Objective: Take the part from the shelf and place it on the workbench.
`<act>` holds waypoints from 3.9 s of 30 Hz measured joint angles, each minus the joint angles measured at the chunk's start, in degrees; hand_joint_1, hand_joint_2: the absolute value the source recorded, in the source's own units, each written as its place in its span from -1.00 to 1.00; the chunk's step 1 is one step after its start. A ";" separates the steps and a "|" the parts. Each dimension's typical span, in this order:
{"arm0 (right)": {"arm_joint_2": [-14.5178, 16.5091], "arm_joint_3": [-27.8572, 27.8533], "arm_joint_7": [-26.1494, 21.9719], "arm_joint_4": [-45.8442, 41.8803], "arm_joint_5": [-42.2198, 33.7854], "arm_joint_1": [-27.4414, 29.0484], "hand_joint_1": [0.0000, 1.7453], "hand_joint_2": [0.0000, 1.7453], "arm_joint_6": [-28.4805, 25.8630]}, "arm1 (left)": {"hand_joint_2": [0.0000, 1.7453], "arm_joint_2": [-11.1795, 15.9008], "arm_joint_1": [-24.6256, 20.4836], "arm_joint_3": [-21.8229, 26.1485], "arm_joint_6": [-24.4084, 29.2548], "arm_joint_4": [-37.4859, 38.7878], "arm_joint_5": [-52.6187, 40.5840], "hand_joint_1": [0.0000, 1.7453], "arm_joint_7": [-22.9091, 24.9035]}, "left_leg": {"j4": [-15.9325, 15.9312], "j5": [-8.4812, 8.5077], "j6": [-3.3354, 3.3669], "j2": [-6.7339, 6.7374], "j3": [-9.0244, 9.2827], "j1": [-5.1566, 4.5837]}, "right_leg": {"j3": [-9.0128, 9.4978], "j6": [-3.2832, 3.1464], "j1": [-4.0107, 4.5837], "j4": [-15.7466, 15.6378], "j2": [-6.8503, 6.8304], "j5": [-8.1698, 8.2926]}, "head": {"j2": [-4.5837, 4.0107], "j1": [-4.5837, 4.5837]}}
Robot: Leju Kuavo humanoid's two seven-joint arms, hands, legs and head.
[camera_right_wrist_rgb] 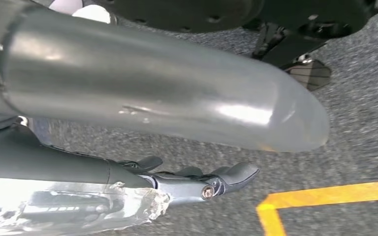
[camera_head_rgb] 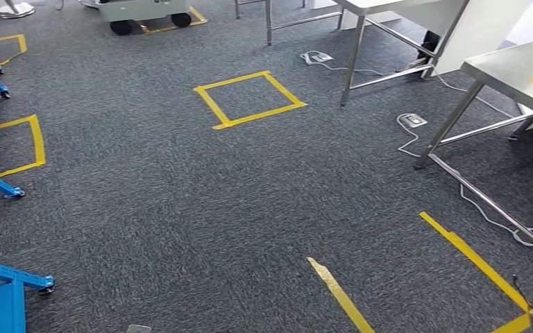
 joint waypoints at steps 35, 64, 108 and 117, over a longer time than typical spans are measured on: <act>0.21 -0.24 -0.28 -0.01 0.87 -0.17 -1.00 -1.00 -0.21 | -1.00 0.03 -0.71 0.89 0.45 0.01 -2.87 -1.00 -1.38 | -10.43 2.46 2.12 4.11 5.69 -1.65 | -0.98 0.84 0.53 1.26 -2.62 -0.79 | 0.00 -0.24; 0.05 -0.24 -0.40 -0.03 1.01 -0.05 -1.00 -1.00 -0.17 | -1.00 -0.68 -0.55 1.55 0.01 0.01 -3.75 -1.00 -1.57 | -8.65 2.92 1.86 3.68 4.83 -1.33 | -0.45 0.51 0.12 1.05 -1.78 -1.28 | 0.00 -0.52; -0.04 -0.26 -0.73 -0.07 1.60 0.00 -1.00 -1.00 -0.16 | -1.00 -1.09 -0.54 3.69 0.18 0.03 -5.95 -1.00 -2.40 | -11.82 2.43 2.48 -4.34 7.00 -0.49 | -6.01 3.35 -1.04 9.20 4.84 -1.89 | 0.00 -0.47; -0.03 -0.28 -0.78 -0.07 1.77 0.06 -1.00 -1.00 -0.19 | -1.00 -0.91 -0.58 3.78 0.18 0.03 -6.09 -1.00 -2.44 | -3.70 -1.45 0.13 -2.14 2.63 -0.49 | -1.24 0.56 -1.26 2.05 4.01 -1.10 | 0.00 -1.26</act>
